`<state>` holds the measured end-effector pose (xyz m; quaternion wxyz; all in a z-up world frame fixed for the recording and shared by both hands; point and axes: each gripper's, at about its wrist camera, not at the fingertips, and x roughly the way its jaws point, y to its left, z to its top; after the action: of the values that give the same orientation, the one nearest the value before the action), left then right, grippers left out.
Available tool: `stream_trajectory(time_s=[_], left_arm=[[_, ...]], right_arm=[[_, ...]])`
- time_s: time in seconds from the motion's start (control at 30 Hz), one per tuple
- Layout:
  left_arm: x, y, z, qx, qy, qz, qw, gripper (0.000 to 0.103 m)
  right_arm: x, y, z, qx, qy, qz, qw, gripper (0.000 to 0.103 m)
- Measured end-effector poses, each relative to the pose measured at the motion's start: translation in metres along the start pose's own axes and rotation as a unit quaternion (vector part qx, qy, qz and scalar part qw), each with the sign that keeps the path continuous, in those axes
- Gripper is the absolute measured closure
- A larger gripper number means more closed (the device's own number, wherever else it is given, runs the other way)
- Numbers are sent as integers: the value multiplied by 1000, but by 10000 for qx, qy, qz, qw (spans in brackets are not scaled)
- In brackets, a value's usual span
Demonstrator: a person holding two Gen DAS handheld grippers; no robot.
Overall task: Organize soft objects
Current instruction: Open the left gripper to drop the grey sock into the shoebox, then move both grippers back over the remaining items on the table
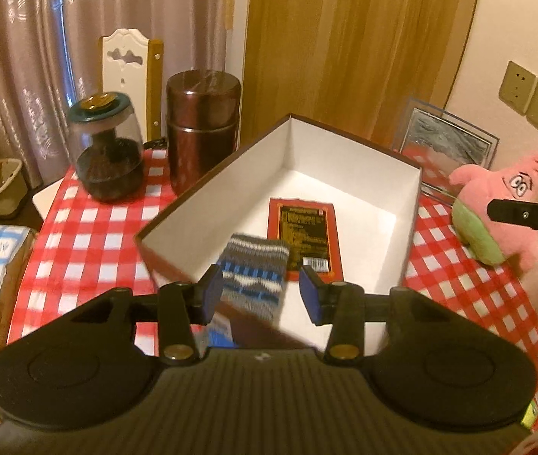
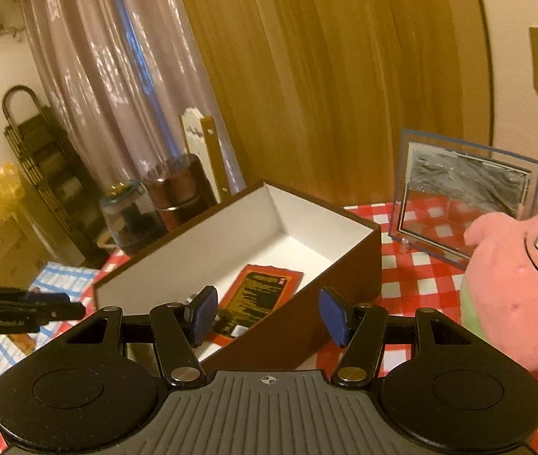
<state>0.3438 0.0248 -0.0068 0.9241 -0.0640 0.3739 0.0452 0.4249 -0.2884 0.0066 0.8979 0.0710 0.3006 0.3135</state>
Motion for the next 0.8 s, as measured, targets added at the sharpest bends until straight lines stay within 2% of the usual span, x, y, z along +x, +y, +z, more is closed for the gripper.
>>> stream_trajectory(time_s=[0.1, 0.2, 0.33, 0.5, 0.8], left_arm=[[-20, 0, -15, -32, 6, -4, 10000, 61], [-39, -2, -31, -59, 14, 13, 10000, 55], [-60, -4, -52, -115, 50, 39, 9999, 55], [-78, -7, -78, -138, 147, 102, 9997, 55], [-92, 0, -117, -195, 431, 178, 9987, 55]], right_arm=[[-20, 6, -11, 39, -78, 75, 9999, 44], [-38, 13, -21, 25, -155, 159, 9998, 44], [-55, 28, -34, -47, -115, 321, 9994, 44], [-62, 48, -59, -264, 234, 492, 9982, 44], [-60, 77, -106, -277, 891, 735, 9929, 44]])
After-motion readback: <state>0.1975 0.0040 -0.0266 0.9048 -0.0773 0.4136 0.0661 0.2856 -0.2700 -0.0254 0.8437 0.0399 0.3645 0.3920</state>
